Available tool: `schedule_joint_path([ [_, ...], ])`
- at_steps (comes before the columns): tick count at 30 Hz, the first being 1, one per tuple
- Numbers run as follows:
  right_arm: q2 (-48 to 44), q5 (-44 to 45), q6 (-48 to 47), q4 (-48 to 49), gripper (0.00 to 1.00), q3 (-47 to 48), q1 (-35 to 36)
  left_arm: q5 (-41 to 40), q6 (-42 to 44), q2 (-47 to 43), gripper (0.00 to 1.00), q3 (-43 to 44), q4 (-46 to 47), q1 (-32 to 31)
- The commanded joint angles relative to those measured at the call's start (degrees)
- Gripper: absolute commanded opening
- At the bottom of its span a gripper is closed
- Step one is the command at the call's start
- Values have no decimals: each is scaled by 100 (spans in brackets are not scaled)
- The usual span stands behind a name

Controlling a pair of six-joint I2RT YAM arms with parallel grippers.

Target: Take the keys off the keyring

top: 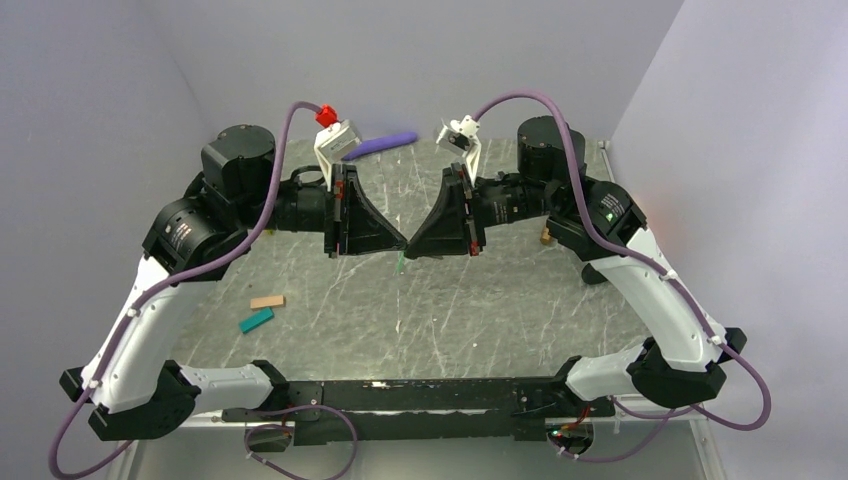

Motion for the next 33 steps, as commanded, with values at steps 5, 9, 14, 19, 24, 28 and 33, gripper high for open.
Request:
schedule_joint_path([
  [5,-25,-202,24,391,0,226,52,10,-82,31,0,-9,443,12],
  [9,-107,-48,258,736,0,104,51,-430,-131,-63,0,-73,469,0],
  [14,-431,312,1064,2185,0,-657,48,-1028,-401,-342,0,-511,1056,-55],
  [19,-542,599,1673,3197,0,-1057,46,-1590,-540,-532,0,-710,1424,-144],
  [24,-470,847,2031,3791,0,-1058,45,-2182,-630,-779,0,-978,1708,-231],
  [28,-315,799,2473,4433,0,-1039,44,-2366,-650,-920,0,-1105,1858,-274],
  [33,-228,807,2688,4699,0,-1013,48,-2519,-618,-1029,0,-1080,1817,-289],
])
